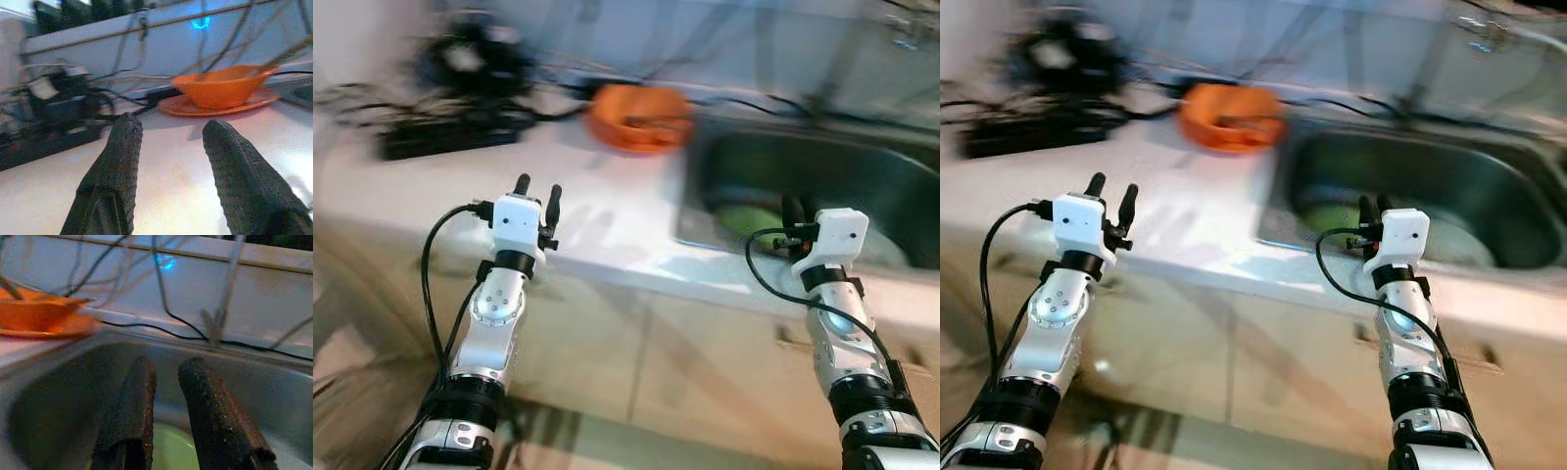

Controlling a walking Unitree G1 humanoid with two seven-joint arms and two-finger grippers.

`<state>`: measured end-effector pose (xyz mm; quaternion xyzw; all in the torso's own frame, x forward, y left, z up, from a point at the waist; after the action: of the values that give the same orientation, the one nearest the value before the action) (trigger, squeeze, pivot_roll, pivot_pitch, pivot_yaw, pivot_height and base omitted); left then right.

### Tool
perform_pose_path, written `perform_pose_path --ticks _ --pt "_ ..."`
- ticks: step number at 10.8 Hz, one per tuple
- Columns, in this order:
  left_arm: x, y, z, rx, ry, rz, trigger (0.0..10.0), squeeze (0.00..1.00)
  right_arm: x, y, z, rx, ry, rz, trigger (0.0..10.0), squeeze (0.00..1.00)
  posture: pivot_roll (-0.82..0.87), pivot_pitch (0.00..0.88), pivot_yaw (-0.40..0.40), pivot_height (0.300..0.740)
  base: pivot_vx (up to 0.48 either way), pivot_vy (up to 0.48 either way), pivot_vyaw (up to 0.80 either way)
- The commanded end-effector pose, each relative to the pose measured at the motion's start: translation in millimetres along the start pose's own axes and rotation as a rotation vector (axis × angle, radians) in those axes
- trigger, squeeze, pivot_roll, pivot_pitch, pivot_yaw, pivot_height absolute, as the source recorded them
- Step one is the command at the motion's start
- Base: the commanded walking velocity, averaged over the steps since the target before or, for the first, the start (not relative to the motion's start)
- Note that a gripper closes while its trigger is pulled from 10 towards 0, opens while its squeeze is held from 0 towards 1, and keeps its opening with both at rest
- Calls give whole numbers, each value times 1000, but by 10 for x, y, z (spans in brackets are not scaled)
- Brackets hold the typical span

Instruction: Kitchen organization

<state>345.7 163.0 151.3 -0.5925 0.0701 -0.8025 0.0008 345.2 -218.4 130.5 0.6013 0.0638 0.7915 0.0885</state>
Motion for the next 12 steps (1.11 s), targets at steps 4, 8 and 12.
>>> perform_pose_path --ticks 4,8,12 --pt "-16 8 0 -11 -7 7 10000 0 0 20 14 -14 -10 9 10000 0 220 0 -27 740 0 0 -800" --pt "11 -5 21 -8 3 9 10000 0 27 19 34 -17 -1 6 10000 0 223 0 -27 740 0 0 -800" --pt "199 6 92 -7 78 5 10000 0 306 28 150 -30 122 19 10000 0 221 0 -26 740 0 0 -600"
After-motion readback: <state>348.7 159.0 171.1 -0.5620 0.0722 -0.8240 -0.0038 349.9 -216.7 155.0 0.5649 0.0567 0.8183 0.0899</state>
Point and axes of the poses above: a point about 5 cm out from each wrist's last joint towards the gripper, its own z axis pointing out of the wrist towards the gripper, its own x axis along the axis of the wrist's last joint, y = z × x, the point moved 1 cm from there along z, pointing out of the wrist towards the gripper, and after that the axes turned 6 degrees about -z, right-handed, at the moved point
